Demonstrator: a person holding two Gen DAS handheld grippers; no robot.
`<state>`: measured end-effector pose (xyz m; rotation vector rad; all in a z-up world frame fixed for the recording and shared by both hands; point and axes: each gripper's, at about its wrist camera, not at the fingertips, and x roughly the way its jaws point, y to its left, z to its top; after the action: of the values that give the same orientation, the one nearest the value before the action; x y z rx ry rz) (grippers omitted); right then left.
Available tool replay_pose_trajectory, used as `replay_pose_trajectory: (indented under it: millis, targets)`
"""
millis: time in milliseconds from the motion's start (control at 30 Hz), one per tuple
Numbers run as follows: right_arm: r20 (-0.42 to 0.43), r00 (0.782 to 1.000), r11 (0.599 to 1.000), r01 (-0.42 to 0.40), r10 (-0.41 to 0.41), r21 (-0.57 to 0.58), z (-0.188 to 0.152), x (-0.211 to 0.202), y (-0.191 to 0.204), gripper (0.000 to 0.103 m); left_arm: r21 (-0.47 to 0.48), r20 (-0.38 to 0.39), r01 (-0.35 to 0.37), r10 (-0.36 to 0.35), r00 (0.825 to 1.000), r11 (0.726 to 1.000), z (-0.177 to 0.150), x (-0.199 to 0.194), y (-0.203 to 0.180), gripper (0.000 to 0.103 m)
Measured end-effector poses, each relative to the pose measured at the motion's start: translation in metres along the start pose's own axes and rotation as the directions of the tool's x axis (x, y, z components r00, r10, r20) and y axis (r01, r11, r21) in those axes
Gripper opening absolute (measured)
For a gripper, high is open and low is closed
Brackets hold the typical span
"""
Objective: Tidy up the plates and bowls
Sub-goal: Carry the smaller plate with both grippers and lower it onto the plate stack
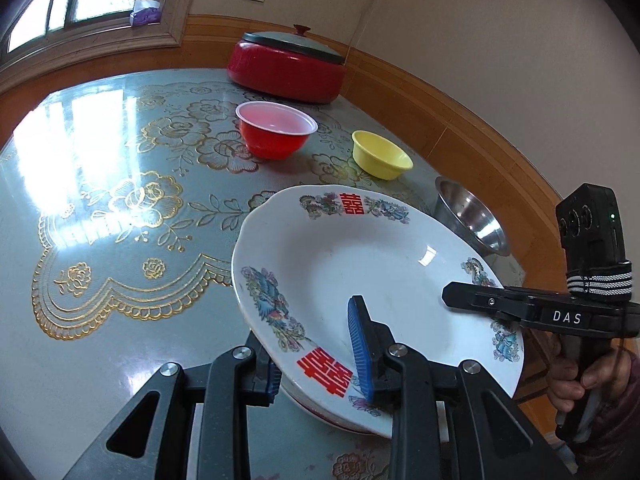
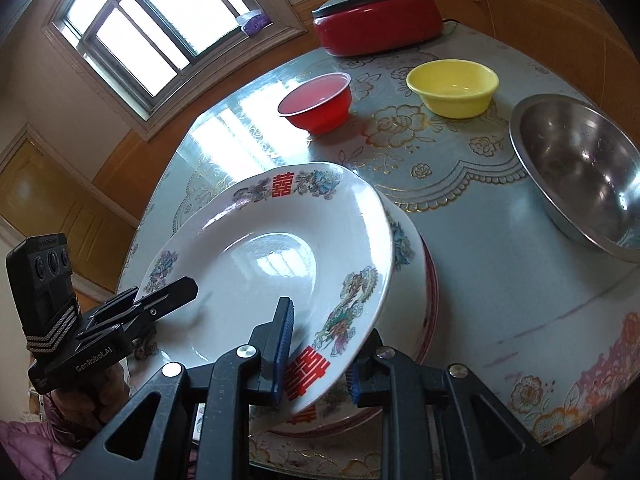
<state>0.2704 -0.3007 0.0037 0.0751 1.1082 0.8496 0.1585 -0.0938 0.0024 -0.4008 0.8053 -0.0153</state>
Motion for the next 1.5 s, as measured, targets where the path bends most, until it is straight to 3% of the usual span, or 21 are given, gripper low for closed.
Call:
replay_pose_trajectory:
  millis: [233,867,1300,1500]
  targets:
    - [-0.03,0.999,1.0,0.013,-0.012,0.015,-0.01,0.002,-0.012,0.022,-0.011,-0.052,-0.002,0.002,0.999,1.0,-0.011,0.013,-0.004,0.032]
    - [-0.026,0.999,0.999,0.04,-0.04,0.002,-0.011,-0.01,-0.021,0.022,-0.002,-0.076,-0.005,0.004,0.997,1.0,-0.012,0.011,-0.003,0.034]
    - [-0.044,0.968,0.953,0.236,-0.248,-0.188,-0.015,-0.005,-0.002,0.033,-0.006,-0.073,-0.004,0.003,0.997,1.0,-0.013,0.004,-0.003,0.033]
    - [-0.036,0.951,0.915,0.286,-0.308,-0.284,-0.017,-0.001,0.012,0.03,-0.01,-0.055,-0.018,0.018,0.998,1.0,-0.013,-0.001,-0.001,0.033]
